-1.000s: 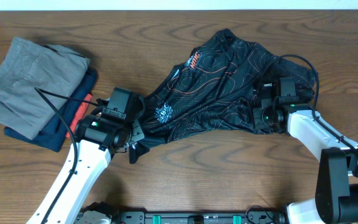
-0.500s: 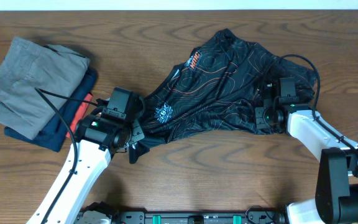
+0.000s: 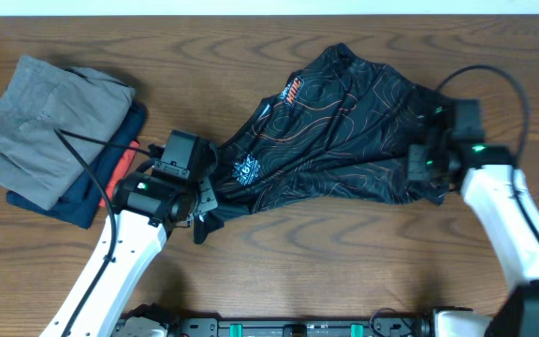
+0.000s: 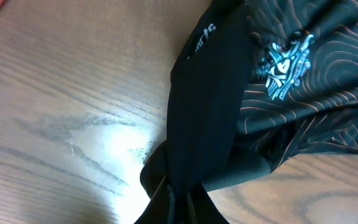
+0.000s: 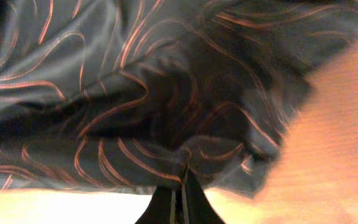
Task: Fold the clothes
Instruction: 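Lift the jersey with both grippers and fling it flat forward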
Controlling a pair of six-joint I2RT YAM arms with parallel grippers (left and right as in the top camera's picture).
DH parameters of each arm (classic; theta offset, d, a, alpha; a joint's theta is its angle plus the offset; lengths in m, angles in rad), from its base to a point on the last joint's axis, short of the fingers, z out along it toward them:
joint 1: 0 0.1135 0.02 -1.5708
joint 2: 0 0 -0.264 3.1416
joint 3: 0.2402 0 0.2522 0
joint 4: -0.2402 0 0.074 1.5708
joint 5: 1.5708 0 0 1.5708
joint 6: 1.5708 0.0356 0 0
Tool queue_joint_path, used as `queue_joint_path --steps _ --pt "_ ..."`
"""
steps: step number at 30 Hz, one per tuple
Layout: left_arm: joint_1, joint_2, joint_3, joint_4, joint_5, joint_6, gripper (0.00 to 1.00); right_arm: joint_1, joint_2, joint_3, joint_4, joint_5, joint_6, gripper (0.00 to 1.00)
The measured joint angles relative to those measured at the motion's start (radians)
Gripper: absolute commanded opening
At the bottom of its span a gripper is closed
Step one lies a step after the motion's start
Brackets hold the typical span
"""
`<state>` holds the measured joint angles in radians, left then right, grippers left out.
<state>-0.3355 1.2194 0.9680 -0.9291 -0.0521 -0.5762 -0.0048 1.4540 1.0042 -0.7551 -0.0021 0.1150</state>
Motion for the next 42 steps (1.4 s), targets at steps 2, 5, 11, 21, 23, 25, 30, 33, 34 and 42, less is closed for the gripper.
queue_joint_path --steps 2,5,11,21,23,25,30,33,34,42 --pt "0.000 -0.005 0.045 -0.025 0.000 0.041 0.06 -0.034 -0.040 0.078 -0.121 -0.003 0.016 0.01" --pt "0.000 -0.024 0.164 -0.056 0.000 0.089 0.06 -0.091 -0.090 0.213 -0.304 -0.011 0.031 0.01" --pt "0.008 -0.090 0.425 -0.095 0.000 0.136 0.06 -0.219 -0.148 0.507 -0.560 -0.024 0.033 0.01" --pt "0.053 -0.156 0.826 -0.102 0.000 0.148 0.06 -0.356 -0.163 0.959 -0.745 -0.051 0.002 0.01" --pt "0.053 -0.167 0.908 -0.102 0.000 0.148 0.06 -0.367 -0.164 1.032 -0.748 -0.058 -0.001 0.01" --pt "0.053 -0.173 0.981 -0.104 0.000 0.148 0.06 -0.371 -0.165 1.102 -0.752 -0.061 -0.002 0.01" --pt "0.053 -0.190 1.133 -0.102 0.000 0.158 0.06 -0.371 -0.169 1.245 -0.746 -0.072 -0.002 0.01" --pt "0.053 -0.196 1.169 -0.094 0.000 0.172 0.06 -0.371 -0.177 1.284 -0.729 -0.074 -0.002 0.01" --pt "0.053 -0.197 1.173 -0.093 0.000 0.179 0.06 -0.371 -0.179 1.288 -0.721 -0.074 -0.002 0.01" --pt "0.053 -0.121 1.174 -0.108 0.000 0.204 0.06 -0.371 -0.105 1.295 -0.697 -0.133 -0.041 0.01"
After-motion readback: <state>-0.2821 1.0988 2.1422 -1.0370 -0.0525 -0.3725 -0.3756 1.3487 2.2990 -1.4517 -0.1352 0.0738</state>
